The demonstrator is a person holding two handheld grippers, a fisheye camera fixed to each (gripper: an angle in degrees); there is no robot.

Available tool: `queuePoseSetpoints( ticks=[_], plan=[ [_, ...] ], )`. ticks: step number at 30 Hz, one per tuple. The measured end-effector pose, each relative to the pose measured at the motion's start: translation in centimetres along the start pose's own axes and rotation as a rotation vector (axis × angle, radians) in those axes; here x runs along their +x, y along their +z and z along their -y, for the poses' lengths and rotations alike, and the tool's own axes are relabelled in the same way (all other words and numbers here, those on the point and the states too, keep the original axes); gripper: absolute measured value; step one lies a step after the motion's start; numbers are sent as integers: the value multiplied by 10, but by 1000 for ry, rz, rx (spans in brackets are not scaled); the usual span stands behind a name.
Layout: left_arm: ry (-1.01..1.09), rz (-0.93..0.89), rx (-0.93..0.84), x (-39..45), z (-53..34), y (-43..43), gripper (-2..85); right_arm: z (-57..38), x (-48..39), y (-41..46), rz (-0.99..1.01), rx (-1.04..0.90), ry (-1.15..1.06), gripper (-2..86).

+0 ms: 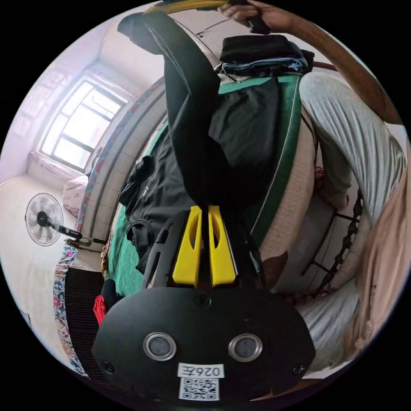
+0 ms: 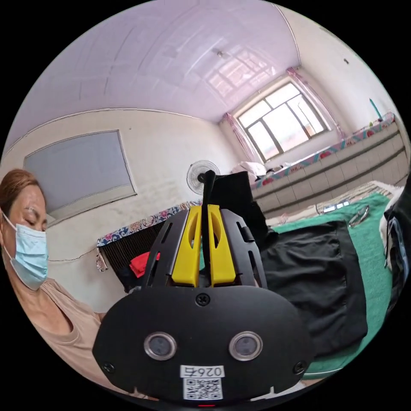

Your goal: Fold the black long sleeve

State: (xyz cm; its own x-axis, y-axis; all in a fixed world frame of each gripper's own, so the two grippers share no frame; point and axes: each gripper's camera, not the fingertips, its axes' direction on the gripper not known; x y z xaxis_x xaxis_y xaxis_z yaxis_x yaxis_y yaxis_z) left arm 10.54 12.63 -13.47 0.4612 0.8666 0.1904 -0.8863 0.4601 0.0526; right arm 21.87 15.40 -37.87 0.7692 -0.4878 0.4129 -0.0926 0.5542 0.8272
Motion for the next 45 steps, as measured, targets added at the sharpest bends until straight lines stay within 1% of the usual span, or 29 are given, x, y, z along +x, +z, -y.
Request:
queuePoseSetpoints(
  ticks=[1, 2, 4, 6, 7, 9, 10, 11, 12, 13, 14, 15, 18, 21, 23, 25, 28, 31, 35, 37, 38, 39, 40, 41, 42, 43, 44, 45],
  plan=[
    [9, -30, 0, -5, -1, -1, 5, 3, -6, -3, 7, 8, -23, -15],
    [11, -98, 16, -20, -5, -4, 2, 9, -17, -8, 12, 22, -71, -15],
    [-34, -184, 74, -49, -14, -6, 1, 18, -29, -10, 8, 37, -136, -15],
    [-140, -311, 155, -96, -29, 2, 5, 33, -29, 4, 10, 25, -183, -15],
    [-172, -347, 175, -109, -33, 7, 7, 37, -25, 11, 10, 19, -189, -14],
    [-331, -463, 214, -158, -52, 38, 32, 53, 4, 52, 22, -10, -205, -11],
    [-382, -487, 212, -170, -57, 49, 43, 57, 14, 67, 3, -25, -226, -10],
    [-463, -541, 201, -191, -67, 68, 60, 63, 37, 104, -114, -101, -280, -5],
    [-547, -586, 183, -210, -77, 86, 72, 66, 72, 148, -295, -253, -255, 5],
    [-581, -607, 175, -217, -82, 93, 79, 66, 94, 168, -375, -335, -207, 13],
    [-638, -646, 171, -230, -89, 104, 92, 61, 137, 196, -468, -486, -83, 22],
    [-680, -671, 194, -241, -95, 111, 101, 50, 165, 203, -457, -534, 22, 25],
    [-731, -738, 236, -260, -94, 130, 100, 18, 187, 189, -432, -463, 109, 29],
    [-683, -840, 218, -273, -69, 156, 88, -13, 199, 188, -452, -515, 114, 27],
    [-641, -861, 193, -280, -47, 169, 85, -24, 212, 193, -460, -539, 151, 20],
    [-604, -858, 181, -286, -24, 180, 82, -24, 224, 199, -413, -540, 191, 18],
    [-545, -881, 100, -292, 12, 203, 81, -20, 240, 224, -425, -554, 205, 26],
    [-461, -933, 14, -288, 32, 215, 82, -18, 254, 267, -439, -628, 191, 48],
    [-386, -818, -170, -275, 26, 208, 101, -19, 273, 342, -439, -735, 184, 97],
    [-354, -747, -292, -272, 22, 209, 108, -20, 283, 375, -503, -760, 175, 118],
    [-344, -701, -380, -271, 21, 214, 106, -24, 292, 395, -592, -795, 155, 119],
    [-328, -678, -421, -269, 21, 219, 100, -32, 305, 415, -665, -858, 147, 99],
    [-325, -668, -408, -269, 22, 219, 97, -37, 313, 424, -682, -905, 155, 79],
    [-289, -649, -386, -268, 22, 218, 89, -46, 328, 436, -665, -999, 181, 40],
    [-246, -650, -349, -269, 21, 213, 80, -48, 336, 438, -608, -1015, 212, 5],
    [-215, -681, -323, -270, 20, 211, 76, -45, 337, 435, -579, -988, 219, 1],
    [-194, -739, -287, -274, 17, 208, 35, -35, 332, 426, -512, -908, 215, -8],
    [-199, -779, -273, -280, 11, 206, 11, -21, 324, 416, -402, -808, 214, -11]
  ],
)
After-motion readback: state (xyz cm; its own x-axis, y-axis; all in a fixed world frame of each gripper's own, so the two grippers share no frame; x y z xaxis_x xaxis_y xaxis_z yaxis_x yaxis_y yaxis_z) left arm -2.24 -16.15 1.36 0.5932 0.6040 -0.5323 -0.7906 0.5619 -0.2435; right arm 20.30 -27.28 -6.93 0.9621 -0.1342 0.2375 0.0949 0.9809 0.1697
